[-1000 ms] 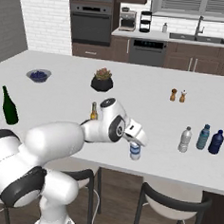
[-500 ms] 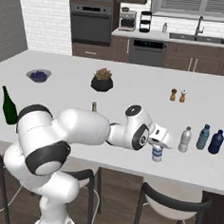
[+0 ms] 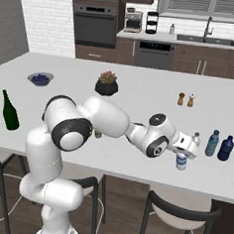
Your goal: Move the plastic bottles in the middle to the plastics group, and the glass bottles in the middle to the glass group.
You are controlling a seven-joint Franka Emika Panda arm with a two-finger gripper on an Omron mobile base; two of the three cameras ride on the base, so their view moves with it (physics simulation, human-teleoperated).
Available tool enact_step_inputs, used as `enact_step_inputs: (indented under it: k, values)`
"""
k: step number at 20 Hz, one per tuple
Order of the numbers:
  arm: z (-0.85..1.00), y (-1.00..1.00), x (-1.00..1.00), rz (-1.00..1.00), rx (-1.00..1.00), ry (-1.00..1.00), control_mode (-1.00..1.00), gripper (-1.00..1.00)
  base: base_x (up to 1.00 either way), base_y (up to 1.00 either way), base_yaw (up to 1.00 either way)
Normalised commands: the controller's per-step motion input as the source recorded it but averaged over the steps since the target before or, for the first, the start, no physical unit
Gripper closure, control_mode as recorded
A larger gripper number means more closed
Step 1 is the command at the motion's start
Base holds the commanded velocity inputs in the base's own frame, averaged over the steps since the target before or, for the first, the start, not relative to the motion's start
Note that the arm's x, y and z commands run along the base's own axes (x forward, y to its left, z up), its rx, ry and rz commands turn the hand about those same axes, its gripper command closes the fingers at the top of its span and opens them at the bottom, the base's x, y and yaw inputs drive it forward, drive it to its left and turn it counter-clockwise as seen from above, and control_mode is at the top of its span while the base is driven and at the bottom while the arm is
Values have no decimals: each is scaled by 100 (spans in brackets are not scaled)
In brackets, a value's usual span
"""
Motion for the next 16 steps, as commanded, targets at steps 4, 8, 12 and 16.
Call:
enact_step_inputs:
  k: [4, 8, 12, 16]
  values:
    - [0, -61, 23, 2, 3, 0, -100, 100, 0, 0, 0]
    - [0, -61, 27, 0, 3, 3, -100, 100, 0, 0, 0]
    - [0, -59, 17, 0, 7, 2, -100, 100, 0, 0, 0]
    - [0, -34, 20, 1, 3, 0, -100, 100, 0, 0, 0]
